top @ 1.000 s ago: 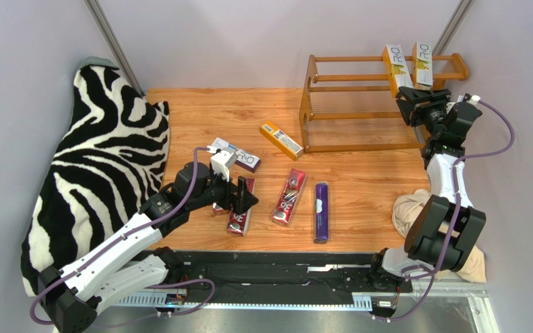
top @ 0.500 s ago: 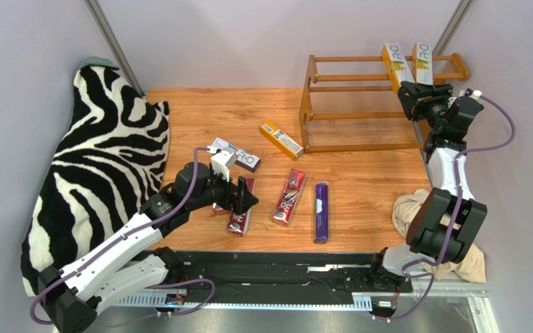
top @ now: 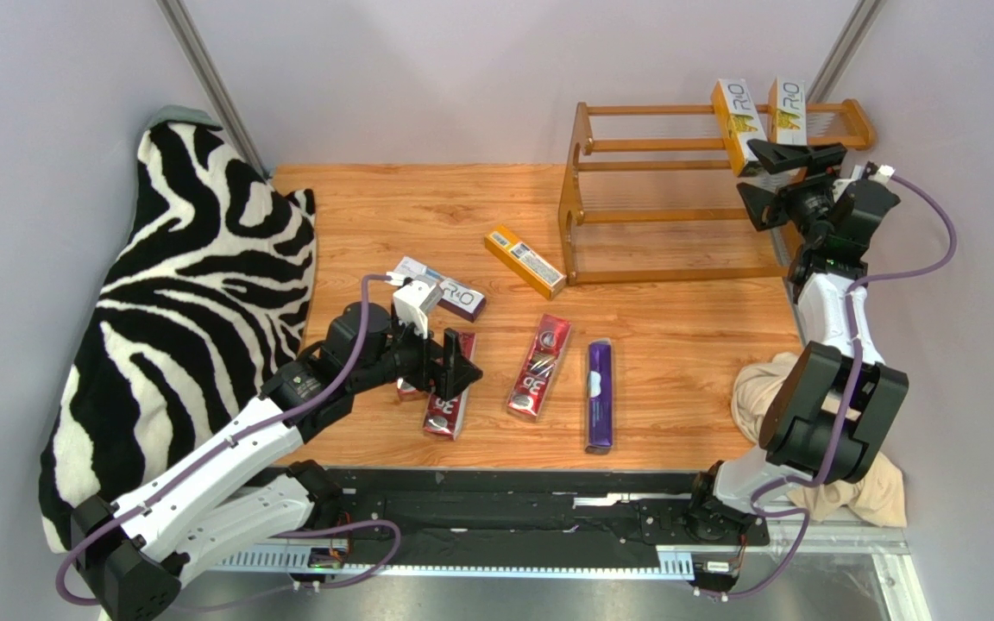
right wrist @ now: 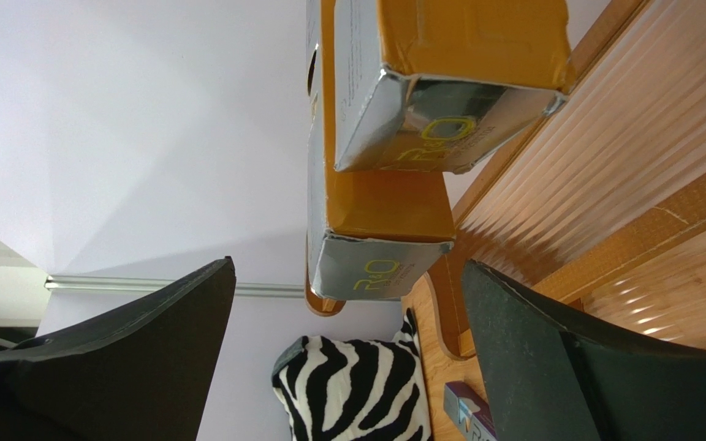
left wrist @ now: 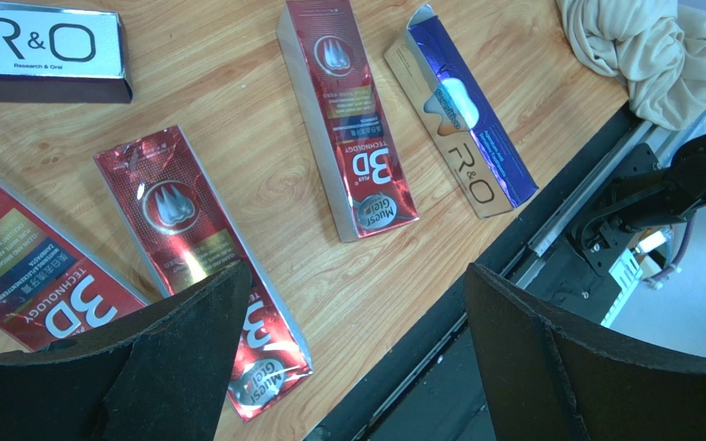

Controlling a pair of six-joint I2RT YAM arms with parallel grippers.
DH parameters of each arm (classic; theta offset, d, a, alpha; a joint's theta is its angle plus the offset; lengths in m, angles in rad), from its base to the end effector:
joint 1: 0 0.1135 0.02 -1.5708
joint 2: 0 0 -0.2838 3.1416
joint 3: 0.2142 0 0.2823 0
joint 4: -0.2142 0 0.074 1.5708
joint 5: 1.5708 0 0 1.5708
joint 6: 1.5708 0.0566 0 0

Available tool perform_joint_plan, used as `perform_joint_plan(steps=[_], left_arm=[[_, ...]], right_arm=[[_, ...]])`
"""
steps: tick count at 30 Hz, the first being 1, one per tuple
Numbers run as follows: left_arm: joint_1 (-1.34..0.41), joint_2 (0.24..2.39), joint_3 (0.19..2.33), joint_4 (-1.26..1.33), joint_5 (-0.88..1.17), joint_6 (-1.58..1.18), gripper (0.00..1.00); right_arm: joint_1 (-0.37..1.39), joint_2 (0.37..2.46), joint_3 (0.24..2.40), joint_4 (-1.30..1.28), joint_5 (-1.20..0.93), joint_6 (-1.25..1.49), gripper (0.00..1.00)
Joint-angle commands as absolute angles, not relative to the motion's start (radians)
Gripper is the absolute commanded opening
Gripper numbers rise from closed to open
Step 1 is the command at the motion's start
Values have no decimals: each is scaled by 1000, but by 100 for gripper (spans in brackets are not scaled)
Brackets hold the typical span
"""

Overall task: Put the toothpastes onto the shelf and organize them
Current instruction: Place the toothpaste on the shelf.

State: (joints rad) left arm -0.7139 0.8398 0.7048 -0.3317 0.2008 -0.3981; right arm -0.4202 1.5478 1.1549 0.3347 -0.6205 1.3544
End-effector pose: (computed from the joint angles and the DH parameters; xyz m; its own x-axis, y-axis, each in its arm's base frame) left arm 0.1646 -0.1575 0.2889 -0.6144 0.0297 -0.7884 0.5837 0.6894 -0.4289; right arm 0.3888 -0.1377 0.3401 -0.2048 0.9619 -0.1813 0.0093 0.1872 0.9823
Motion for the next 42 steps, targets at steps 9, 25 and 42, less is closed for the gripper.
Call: perform_joint_plan(steps=[9,25,42], left_arm=[[-718,838,721,-316,192,-387,95],[-715,1084,880,-396,42,-463,96],[-608,1728,1524,-563,71,-684,99]], right_arm=[[-423,1267,974,270,-667,1194,100],[-423,622,597,-291,-629,810,99],[-423,255,482,-611,-621,716,99]])
